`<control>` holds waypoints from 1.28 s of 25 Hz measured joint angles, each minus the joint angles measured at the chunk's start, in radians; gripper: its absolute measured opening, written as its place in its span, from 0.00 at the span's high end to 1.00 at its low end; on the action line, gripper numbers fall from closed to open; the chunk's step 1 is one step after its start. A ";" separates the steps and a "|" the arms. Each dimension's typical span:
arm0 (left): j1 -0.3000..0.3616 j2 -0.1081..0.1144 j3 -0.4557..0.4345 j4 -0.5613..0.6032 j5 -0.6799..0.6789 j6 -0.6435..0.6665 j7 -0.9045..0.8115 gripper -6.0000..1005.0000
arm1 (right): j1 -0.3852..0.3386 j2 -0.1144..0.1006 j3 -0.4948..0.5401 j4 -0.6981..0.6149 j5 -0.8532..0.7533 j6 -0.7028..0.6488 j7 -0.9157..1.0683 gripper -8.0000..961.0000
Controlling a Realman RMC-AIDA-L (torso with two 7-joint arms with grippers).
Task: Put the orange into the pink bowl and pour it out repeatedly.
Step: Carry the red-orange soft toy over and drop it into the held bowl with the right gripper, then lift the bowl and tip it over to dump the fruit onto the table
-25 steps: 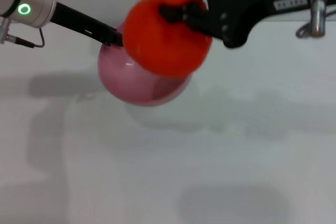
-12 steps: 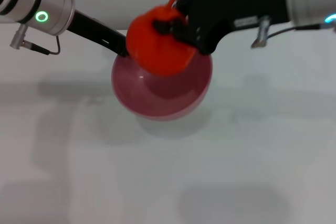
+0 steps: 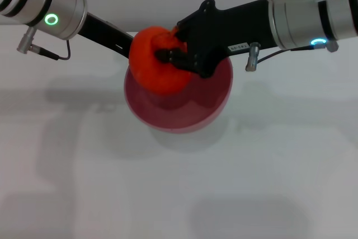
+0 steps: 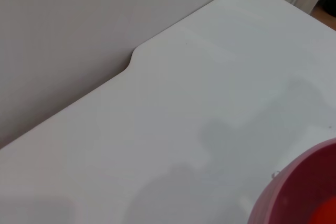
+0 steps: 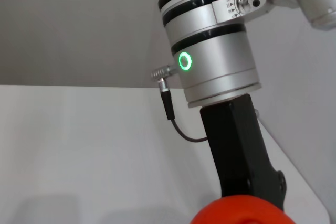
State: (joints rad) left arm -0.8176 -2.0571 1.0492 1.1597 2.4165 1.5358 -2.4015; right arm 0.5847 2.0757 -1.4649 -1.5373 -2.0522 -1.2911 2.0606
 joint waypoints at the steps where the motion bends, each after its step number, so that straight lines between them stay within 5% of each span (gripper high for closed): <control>1: 0.001 0.000 0.000 0.000 0.000 -0.001 0.000 0.95 | -0.002 0.000 0.002 -0.004 0.000 0.000 0.000 0.82; 6: 0.005 0.000 0.000 0.000 -0.001 -0.005 -0.001 0.95 | -0.016 0.000 0.010 -0.028 -0.001 -0.001 0.001 0.79; 17: 0.009 0.006 -0.009 -0.021 0.009 -0.033 0.002 0.95 | -0.105 0.012 0.041 -0.183 0.019 -0.005 0.000 0.30; 19: 0.011 0.007 -0.009 -0.023 0.009 -0.040 0.003 0.95 | -0.133 0.015 0.074 -0.202 0.060 0.015 -0.018 0.30; 24: 0.021 0.007 -0.008 -0.024 0.012 -0.065 0.008 0.95 | -0.226 0.015 0.206 -0.136 0.345 0.050 -0.156 0.28; 30: 0.037 0.006 0.000 -0.025 0.015 -0.109 0.015 0.95 | -0.433 0.007 0.263 0.165 0.940 0.046 -0.588 0.29; 32: 0.042 0.003 0.004 -0.025 0.013 -0.121 0.020 0.95 | -0.469 0.006 0.263 0.215 1.025 0.031 -0.671 0.29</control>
State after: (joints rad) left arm -0.7757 -2.0536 1.0529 1.1348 2.4291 1.4147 -2.3812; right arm 0.1160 2.0821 -1.2022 -1.3226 -1.0269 -1.2599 1.3900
